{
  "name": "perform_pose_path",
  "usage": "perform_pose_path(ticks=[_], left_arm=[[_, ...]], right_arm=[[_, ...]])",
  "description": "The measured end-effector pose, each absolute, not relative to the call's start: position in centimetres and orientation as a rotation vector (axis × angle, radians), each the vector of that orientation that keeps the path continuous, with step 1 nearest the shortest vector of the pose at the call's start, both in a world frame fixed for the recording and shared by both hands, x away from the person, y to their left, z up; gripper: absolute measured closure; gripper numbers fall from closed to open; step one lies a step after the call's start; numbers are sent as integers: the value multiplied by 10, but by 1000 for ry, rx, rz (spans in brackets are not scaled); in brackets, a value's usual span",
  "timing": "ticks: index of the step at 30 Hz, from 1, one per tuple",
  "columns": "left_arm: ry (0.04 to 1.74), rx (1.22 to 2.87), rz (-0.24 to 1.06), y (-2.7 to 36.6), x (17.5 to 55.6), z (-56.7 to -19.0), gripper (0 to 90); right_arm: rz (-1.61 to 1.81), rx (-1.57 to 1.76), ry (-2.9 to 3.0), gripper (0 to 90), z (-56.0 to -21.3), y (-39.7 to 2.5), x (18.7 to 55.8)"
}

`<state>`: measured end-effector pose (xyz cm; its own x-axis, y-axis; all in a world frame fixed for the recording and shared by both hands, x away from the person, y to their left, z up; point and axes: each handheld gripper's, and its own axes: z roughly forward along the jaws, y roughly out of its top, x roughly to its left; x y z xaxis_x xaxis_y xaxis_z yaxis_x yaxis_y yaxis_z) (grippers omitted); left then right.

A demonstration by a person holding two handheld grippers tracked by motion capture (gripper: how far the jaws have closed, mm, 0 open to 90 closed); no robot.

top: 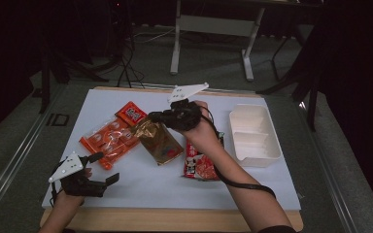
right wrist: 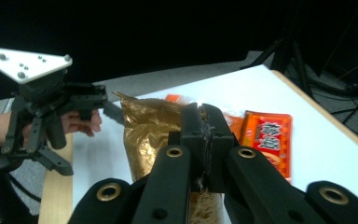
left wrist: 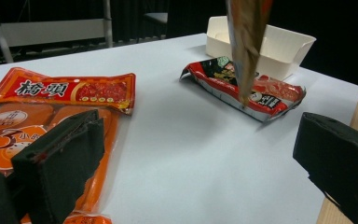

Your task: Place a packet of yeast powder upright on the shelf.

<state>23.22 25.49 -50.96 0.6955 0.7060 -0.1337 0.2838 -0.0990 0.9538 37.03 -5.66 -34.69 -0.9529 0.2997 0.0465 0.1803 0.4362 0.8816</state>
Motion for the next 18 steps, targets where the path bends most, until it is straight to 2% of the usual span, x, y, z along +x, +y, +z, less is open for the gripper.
perform_pose_path(ticks=[18], left_arm=[[817, 1682, 433, 255, 233, -510, 16]], right_arm=[[1534, 576, 2421, 895, -311, -118, 402]])
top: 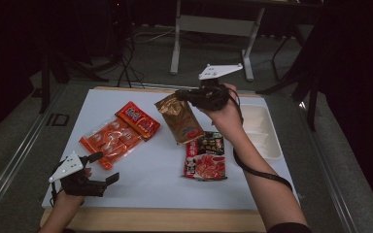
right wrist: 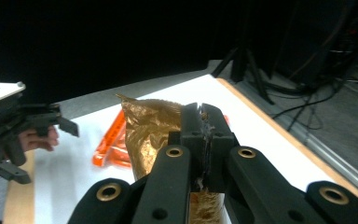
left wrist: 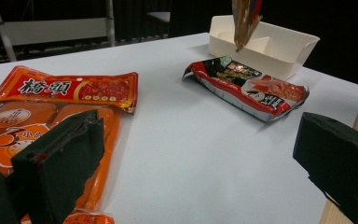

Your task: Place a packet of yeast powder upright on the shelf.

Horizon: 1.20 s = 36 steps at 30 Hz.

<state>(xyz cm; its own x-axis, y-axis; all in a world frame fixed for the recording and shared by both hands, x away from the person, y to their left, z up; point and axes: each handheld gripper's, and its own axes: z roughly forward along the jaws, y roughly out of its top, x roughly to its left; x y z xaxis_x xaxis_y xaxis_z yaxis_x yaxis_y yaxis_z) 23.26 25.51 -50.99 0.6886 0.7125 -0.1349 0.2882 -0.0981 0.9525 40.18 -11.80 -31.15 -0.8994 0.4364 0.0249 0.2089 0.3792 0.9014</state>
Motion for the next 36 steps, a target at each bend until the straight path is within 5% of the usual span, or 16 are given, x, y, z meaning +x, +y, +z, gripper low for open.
perform_pose_path(ticks=[20, 36], left_arm=[[828, 1681, 434, 256, 233, -510, 16], [842, 1679, 431, 257, 233, -511, 16]], right_arm=[[1475, 754, 2246, 895, -277, -209, 429], [1403, 918, 2160, 894, -290, -266, 460]])
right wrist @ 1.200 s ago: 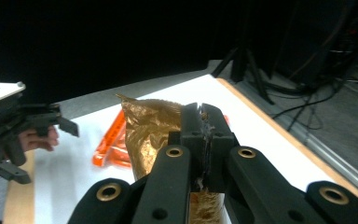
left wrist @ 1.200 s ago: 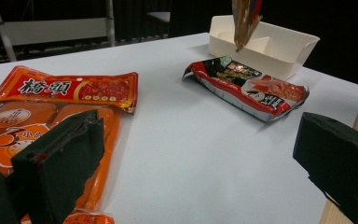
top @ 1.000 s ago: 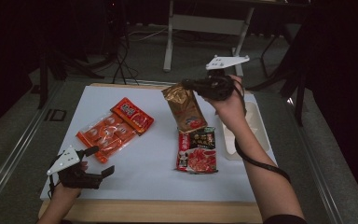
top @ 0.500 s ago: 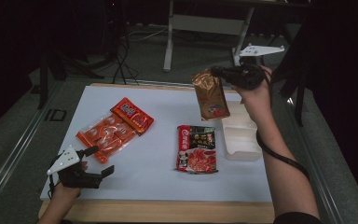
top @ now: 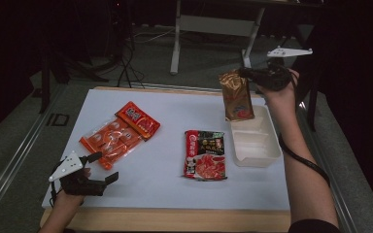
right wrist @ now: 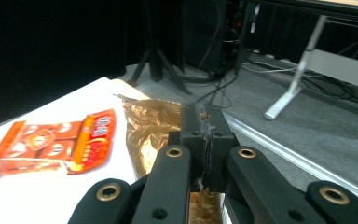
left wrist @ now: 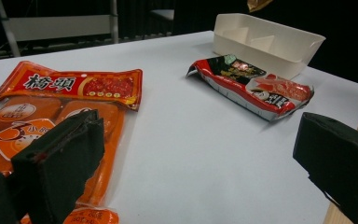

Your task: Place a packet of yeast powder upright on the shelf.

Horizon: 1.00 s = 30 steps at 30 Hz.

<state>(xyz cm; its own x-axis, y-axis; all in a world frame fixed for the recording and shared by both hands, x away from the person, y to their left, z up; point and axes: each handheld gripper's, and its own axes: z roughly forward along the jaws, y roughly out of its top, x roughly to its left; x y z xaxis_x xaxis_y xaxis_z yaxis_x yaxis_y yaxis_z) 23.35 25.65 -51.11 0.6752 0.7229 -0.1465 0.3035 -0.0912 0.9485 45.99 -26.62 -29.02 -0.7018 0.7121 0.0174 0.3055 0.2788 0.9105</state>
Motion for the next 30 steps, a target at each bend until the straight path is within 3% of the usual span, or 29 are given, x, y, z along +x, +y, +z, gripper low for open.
perform_pose_path(ticks=[30], left_arm=[[852, 1692, 422, 256, 235, -512, 16]], right_arm=[[1301, 1070, 2081, 893, -333, -300, 526]])
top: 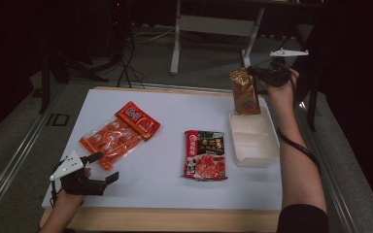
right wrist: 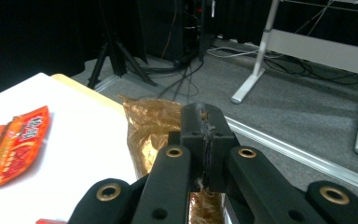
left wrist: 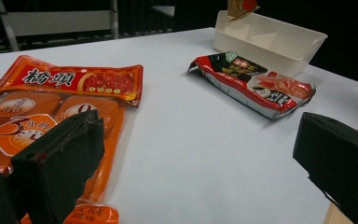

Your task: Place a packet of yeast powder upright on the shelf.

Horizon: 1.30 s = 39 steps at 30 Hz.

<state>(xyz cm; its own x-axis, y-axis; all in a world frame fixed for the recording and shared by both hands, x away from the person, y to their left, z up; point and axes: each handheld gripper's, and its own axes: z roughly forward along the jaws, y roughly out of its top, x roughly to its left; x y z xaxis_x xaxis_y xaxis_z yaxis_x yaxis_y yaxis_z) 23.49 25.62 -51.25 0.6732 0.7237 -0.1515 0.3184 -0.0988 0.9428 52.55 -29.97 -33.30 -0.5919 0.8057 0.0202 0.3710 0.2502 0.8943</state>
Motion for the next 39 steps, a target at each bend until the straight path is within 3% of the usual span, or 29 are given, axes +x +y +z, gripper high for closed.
perform_pose_path(ticks=[21, 39], left_arm=[[852, 1697, 421, 256, 235, -513, 16], [852, 1703, 423, 255, 236, -513, 16]], right_arm=[[1310, 1147, 2101, 892, -377, -308, 535], [1235, 1287, 2058, 882, -404, -342, 523]])
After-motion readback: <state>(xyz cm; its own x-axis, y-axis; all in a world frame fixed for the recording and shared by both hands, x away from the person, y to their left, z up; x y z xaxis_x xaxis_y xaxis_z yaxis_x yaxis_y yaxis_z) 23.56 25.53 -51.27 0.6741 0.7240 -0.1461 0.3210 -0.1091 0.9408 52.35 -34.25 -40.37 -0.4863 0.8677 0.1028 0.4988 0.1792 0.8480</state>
